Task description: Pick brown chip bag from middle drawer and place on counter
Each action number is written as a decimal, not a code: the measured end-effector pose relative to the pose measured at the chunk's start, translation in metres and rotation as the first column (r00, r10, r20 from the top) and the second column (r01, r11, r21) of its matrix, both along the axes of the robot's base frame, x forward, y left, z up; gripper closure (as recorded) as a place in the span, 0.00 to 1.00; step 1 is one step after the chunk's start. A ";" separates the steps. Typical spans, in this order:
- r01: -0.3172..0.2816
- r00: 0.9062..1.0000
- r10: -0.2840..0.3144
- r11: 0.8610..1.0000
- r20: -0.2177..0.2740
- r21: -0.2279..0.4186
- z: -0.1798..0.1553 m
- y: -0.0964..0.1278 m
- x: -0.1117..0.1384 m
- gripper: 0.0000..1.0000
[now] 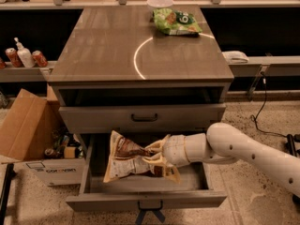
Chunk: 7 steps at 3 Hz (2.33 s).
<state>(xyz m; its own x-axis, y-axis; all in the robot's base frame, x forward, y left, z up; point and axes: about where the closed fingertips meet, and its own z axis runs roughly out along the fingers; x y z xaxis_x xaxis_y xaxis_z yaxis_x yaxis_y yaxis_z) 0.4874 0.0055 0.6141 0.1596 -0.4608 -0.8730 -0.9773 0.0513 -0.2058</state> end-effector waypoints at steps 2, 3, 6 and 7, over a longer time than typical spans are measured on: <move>-0.025 0.978 0.039 0.997 0.203 -0.071 0.079 -0.044 -0.007 1.00; -0.025 0.978 0.039 0.997 0.203 -0.071 0.079 -0.044 -0.007 1.00; -0.062 0.895 0.060 0.998 0.442 -0.010 0.199 -0.065 -0.037 1.00; -0.054 0.843 0.066 0.998 0.534 -0.039 0.257 -0.078 -0.046 1.00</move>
Offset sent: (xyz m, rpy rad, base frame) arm -0.0048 -0.0735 0.1230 -0.1171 -0.3288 0.0339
